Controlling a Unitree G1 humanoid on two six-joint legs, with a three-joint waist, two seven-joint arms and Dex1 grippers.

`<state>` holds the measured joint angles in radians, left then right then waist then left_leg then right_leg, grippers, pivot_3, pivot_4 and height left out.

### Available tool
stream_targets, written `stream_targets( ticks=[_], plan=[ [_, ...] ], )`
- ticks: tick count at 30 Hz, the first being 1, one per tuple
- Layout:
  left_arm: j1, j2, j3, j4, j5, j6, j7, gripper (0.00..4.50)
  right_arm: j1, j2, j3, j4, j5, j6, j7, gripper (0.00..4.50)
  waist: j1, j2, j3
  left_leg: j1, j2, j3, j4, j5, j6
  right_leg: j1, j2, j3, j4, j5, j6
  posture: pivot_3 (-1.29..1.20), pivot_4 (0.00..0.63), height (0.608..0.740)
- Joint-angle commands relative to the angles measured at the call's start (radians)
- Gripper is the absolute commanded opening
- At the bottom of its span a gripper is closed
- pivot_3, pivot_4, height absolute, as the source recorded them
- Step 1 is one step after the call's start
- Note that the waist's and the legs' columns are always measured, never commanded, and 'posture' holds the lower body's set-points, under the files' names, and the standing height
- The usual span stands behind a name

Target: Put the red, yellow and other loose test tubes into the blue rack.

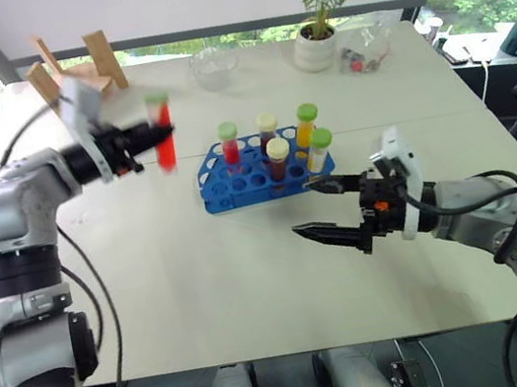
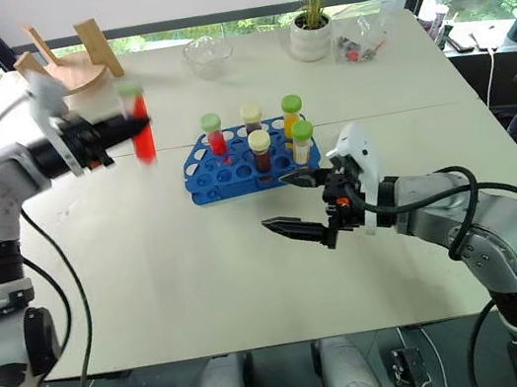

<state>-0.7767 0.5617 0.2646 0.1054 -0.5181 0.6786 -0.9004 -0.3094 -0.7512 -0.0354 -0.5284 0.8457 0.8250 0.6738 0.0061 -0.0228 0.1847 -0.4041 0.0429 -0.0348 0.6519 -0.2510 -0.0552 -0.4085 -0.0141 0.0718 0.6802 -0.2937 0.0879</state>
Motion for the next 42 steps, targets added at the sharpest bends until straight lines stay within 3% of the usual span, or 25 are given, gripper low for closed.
stream_targets(
  ticks=[1,6,11,28,42],
  plan=[
    [0.094,-0.108,-0.007,-0.089,0.021,-0.16,0.09,0.78,-0.038,-0.013,-0.041,0.032,0.015,0.001,0.037,4.5,-0.002,0.0,0.0,0.003,0.0,0.001,-0.001,0.0,0.0,0.002,0.0,0.001,0.0,0.0,0.0,0.0,0.15,0.74],
    [0.147,-0.254,-0.097,-0.077,0.101,-0.392,0.138,0.78,-0.09,-0.031,0.003,0.108,-0.042,0.005,0.087,4.5,-0.016,-0.002,0.001,0.002,0.001,-0.001,0.0,0.0,0.0,0.001,0.004,0.001,0.0,0.0,0.0,0.0,0.15,0.74],
    [0.173,-0.306,-0.158,0.008,0.148,-0.529,0.125,0.78,-0.107,-0.054,0.008,0.16,-0.085,-0.002,0.14,4.5,-0.02,-0.002,0.001,0.002,0.0,0.0,-0.001,0.0,0.0,0.001,0.003,0.001,0.0,0.0,0.0,0.0,0.15,0.74],
    [0.199,-0.336,-0.191,0.234,0.187,-0.706,0.115,0.78,-0.102,-0.021,-0.014,0.148,-0.093,0.019,0.103,4.5,-0.021,-0.002,0.001,0.002,0.0,0.0,-0.002,0.0,0.001,0.0,0.003,0.001,0.0,0.0,0.0,0.0,0.15,0.74],
    [0.287,-0.34,-0.212,0.179,0.185,-0.7,0.123,0.78,-0.108,-0.024,-0.008,0.163,-0.1,0.021,0.111,4.5,-0.021,-0.001,0.001,0.003,0.001,0.0,-0.002,0.0,0.001,0.001,0.003,0.001,0.0,0.0,0.0,0.0,0.15,0.74]
  ],
)
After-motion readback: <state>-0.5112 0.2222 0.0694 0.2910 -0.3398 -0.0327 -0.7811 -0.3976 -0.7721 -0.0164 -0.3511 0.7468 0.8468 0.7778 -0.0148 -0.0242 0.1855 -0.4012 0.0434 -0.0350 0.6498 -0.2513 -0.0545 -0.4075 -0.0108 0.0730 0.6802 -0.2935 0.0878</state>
